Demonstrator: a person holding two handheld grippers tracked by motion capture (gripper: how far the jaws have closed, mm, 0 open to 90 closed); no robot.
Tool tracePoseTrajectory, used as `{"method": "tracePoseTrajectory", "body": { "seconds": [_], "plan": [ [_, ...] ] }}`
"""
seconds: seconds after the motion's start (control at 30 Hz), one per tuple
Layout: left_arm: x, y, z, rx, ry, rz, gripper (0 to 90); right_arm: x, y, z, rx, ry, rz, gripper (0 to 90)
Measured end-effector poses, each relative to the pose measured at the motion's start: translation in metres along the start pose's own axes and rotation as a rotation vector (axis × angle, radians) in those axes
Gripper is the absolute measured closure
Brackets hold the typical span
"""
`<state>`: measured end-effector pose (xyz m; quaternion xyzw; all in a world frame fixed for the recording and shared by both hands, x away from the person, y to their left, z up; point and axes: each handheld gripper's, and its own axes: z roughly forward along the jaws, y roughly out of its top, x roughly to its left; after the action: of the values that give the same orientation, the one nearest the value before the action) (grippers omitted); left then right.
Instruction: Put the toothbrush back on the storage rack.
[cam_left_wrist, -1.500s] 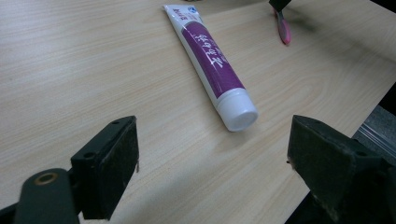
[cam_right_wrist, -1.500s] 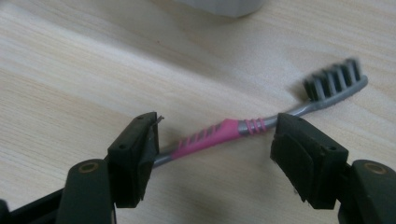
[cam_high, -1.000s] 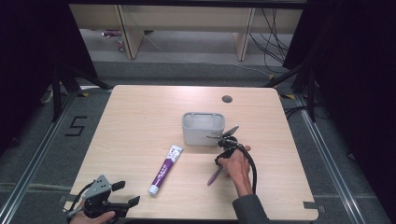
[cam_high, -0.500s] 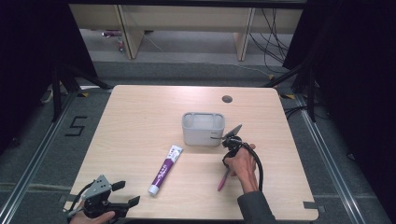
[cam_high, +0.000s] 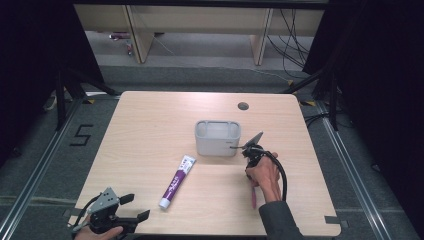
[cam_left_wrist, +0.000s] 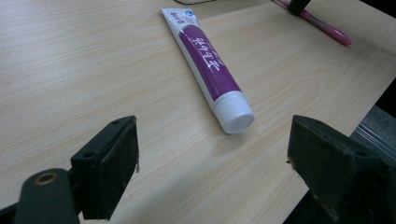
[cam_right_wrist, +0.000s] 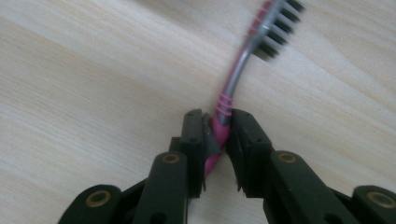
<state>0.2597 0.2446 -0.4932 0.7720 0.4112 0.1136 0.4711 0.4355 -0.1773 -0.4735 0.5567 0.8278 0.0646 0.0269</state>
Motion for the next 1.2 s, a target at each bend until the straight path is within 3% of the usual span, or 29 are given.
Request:
{"method": "tracePoseTrajectory", "body": {
  "seconds": [0.23, 0.37, 0.47, 0.57, 0.6, 0.63, 0.73, 0.97, 1.07, 1.13, 1.2],
  "plan": [
    [0.000, 0.000, 0.001, -0.006, -0.001, -0.005, 16.2, -0.005, 0.001, 0.000, 0.020, 0.003, 0.007, 78.9],
    [0.000, 0.000, 0.000, -0.005, 0.000, -0.002, 16.1, -0.008, 0.004, -0.001, 0.067, 0.013, -0.014, 79.1],
    [0.000, 0.000, 0.000, -0.005, -0.002, 0.000, 16.2, -0.008, 0.005, 0.000, 0.060, 0.012, -0.007, 79.1],
    [0.000, 0.000, 0.000, -0.001, -0.002, 0.000, 16.1, -0.008, 0.007, -0.001, 0.089, 0.019, -0.021, 79.1],
    [0.000, 0.000, 0.000, -0.001, -0.002, 0.001, 16.1, -0.009, 0.007, 0.000, 0.069, -0.002, -0.048, 79.1],
    [0.000, 0.000, 0.000, -0.001, -0.003, 0.002, 16.1, -0.008, 0.007, 0.000, 0.080, 0.004, -0.020, 79.1],
    [0.000, 0.000, 0.000, -0.004, -0.003, -0.001, 16.2, -0.009, 0.010, -0.001, 0.107, 0.017, -0.010, 79.1],
    [0.000, 0.000, 0.000, -0.004, -0.004, 0.001, 16.2, -0.009, 0.011, 0.000, 0.105, 0.004, -0.013, 79.6],
    [0.000, 0.000, 0.000, -0.005, -0.003, 0.000, 16.1, -0.012, 0.011, -0.001, 0.112, 0.022, -0.011, 80.0],
    [0.000, 0.000, 0.000, -0.012, -0.006, -0.004, 16.1, -0.022, 0.011, 0.003, 0.048, 0.035, -0.137, 80.1],
    [0.000, 0.000, 0.000, -0.012, -0.002, -0.005, 16.2, -0.017, 0.008, -0.001, 0.094, 0.053, -0.018, 80.1]
  ]
}}
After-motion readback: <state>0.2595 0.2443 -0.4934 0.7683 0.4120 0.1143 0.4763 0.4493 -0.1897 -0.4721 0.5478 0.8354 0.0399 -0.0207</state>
